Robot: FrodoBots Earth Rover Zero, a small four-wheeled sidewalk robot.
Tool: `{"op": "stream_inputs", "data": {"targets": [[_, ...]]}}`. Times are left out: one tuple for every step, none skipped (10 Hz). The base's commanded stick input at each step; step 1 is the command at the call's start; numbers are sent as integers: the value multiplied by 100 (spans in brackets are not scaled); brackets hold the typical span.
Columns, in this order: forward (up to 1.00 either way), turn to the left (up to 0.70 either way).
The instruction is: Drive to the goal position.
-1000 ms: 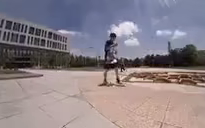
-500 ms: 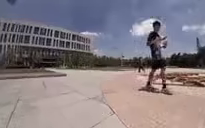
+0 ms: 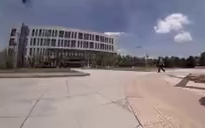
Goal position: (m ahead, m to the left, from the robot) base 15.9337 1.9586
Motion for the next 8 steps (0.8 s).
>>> {"op": "stream_inputs", "data": {"targets": [[50, 0], [50, 0], [50, -7], [50, -32], [50, -50], [50, -50], [50, -50], [50, -50]]}}
